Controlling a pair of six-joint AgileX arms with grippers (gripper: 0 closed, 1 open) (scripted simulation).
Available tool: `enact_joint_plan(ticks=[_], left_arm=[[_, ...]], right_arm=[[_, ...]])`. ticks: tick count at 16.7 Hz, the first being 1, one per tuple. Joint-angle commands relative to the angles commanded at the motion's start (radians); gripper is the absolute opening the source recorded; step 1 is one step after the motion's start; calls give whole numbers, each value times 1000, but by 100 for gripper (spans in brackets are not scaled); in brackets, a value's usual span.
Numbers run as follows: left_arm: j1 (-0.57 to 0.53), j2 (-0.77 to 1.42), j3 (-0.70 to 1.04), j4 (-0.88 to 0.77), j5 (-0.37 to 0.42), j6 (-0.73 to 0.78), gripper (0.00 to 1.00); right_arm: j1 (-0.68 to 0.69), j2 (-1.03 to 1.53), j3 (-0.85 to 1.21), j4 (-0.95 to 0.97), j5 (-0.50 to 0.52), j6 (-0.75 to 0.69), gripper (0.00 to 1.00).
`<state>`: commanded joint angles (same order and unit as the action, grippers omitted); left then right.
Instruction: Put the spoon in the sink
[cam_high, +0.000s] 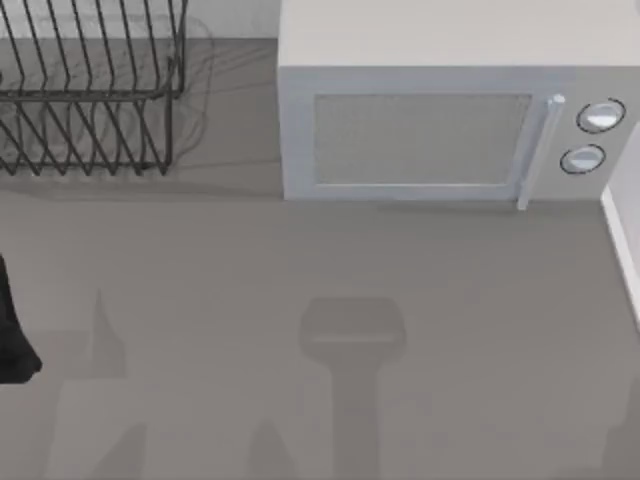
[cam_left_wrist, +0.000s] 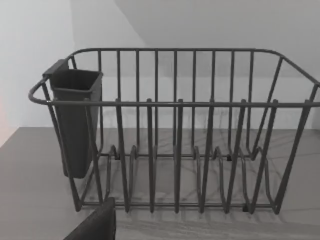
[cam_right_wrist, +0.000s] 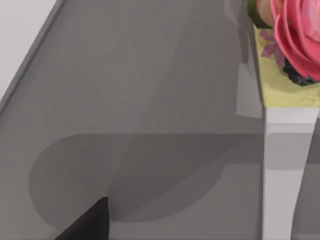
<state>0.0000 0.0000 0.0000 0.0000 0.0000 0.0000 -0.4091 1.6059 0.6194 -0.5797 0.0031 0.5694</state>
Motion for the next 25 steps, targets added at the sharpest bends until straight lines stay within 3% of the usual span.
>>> enact_joint_plan(ticks=[9,17,25], left_arm=[[0,0,0,0,0,0,100],[0,0,0,0,0,0,100],[0,0,0,0,0,0,100]], right_arm=[[0,0,0,0,0,0,2],[0,0,0,0,0,0,0],[3,-145,184,-313,17,-1,0]])
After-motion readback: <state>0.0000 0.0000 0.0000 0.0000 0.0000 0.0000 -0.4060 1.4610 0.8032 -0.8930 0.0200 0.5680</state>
